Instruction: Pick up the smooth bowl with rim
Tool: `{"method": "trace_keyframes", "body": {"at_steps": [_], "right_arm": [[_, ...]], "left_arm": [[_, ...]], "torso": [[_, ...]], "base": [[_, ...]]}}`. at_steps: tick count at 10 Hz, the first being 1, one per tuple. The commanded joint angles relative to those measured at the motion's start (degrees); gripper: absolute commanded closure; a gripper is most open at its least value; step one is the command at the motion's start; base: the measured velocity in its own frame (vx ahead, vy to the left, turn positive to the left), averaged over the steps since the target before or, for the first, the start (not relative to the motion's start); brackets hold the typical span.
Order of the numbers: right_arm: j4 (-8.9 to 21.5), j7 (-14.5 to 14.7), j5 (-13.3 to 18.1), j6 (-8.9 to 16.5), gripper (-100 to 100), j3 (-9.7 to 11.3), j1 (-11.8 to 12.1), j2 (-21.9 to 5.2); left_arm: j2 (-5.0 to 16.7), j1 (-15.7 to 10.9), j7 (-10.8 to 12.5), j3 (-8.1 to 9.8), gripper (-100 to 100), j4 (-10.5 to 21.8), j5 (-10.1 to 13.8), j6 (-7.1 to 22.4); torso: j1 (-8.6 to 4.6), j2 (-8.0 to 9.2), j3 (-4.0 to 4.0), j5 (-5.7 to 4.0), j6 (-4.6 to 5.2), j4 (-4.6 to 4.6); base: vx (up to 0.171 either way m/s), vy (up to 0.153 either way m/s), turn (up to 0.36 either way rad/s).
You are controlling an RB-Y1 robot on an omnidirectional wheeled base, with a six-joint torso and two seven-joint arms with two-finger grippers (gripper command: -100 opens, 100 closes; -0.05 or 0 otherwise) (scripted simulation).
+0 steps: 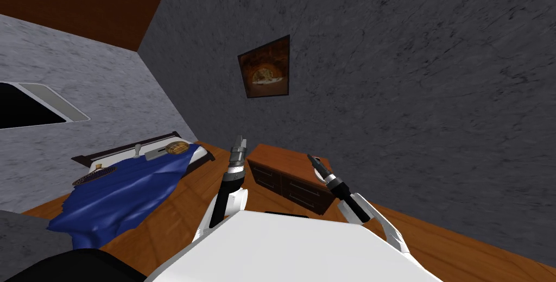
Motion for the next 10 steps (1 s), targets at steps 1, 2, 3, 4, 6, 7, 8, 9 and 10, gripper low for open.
{"method": "trace_keyframes", "body": {"at_steps": [1, 2, 3, 4, 6, 7, 8, 9, 10], "right_arm": [[2.86, 1.3, 2.06, 0.03, -100, 1.75, -1.02, -2.81], [5.08, 2.24, 3.49, -0.26, -100, 2.94, -1.92, -4.18], [6.49, 2.24, 3.49, -0.26, -100, 2.94, -1.92, -4.43], [8.8, 3.17, 4.95, -0.57, -100, 4.11, -2.77, -6.03], [11.34, 4.11, 6.4, -0.9, -100, 5.25, -3.55, -7.59], [12.44, 4.11, 6.4, -0.9, -100, 5.25, -3.55, -7.59], [14.46, 5.04, 7.86, -1.24, -100, 6.36, -4.25, -9.13], [15.52, 5.04, 7.86, -1.24, -100, 6.36, -4.25, -9.13], [17.15, 5.97, 9.32, -1.59, -100, 7.43, -4.89, -10.64]], "left_arm": [[0.0, 0.0, 0.0, 0.0, 0, 0.0, 0.0, 0.0], [0.0, 0.0, 0.0, 0.0, 0, 0.0, 0.0, 0.0], [0.0, 0.0, 0.0, 0.0, 0, 0.0, 0.0, 0.0], [0.0, 0.0, 0.0, 0.0, 0, 0.0, 0.0, 0.0], [0.0, 0.0, 0.0, 0.0, 0, 0.0, 0.0, 0.0], [0.0, 0.0, 0.0, 0.0, 0, 0.0, 0.0, 0.0], [0.0, 0.0, 0.0, 0.0, 0, 0.0, 0.0, 0.0], [0.0, 0.0, 0.0, 0.0, 0, 0.0, 0.0, 0.0], [0.0, 0.0, 0.0, 0.0, 0, 0.0, 0.0, 0.0]], "torso": [[0.0, 0.0, 0.0, 0.0, 0.0, 0.0], [0.04, -0.01, -0.01, 0.01, -0.01, 0.0], [0.06, -0.03, -0.01, 0.02, 0.01, -0.01], [0.01, 0.0, 0.0, 0.01, 0.03, 0.0], [0.0, 0.03, 0.02, 0.01, 0.03, 0.01], [0.0, 0.02, 0.02, 0.01, 0.01, 0.01], [0.0, 0.03, 0.02, 0.01, 0.03, 0.01], [0.02, 0.05, 0.03, 0.01, 0.01, 0.01], [0.01, 0.06, 0.03, 0.01, 0.03, 0.01]], "base": [[0.018, 0.032, 0.165], [0.025, 0.036, 0.128], [0.02, 0.019, 0.02], [0.016, 0.02, 0.099], [0.013, 0.017, 0.075], [0.011, 0.016, 0.057], [0.008, 0.023, 0.122], [0.007, 0.019, 0.05], [0.005, 0.03, 0.121]]}}
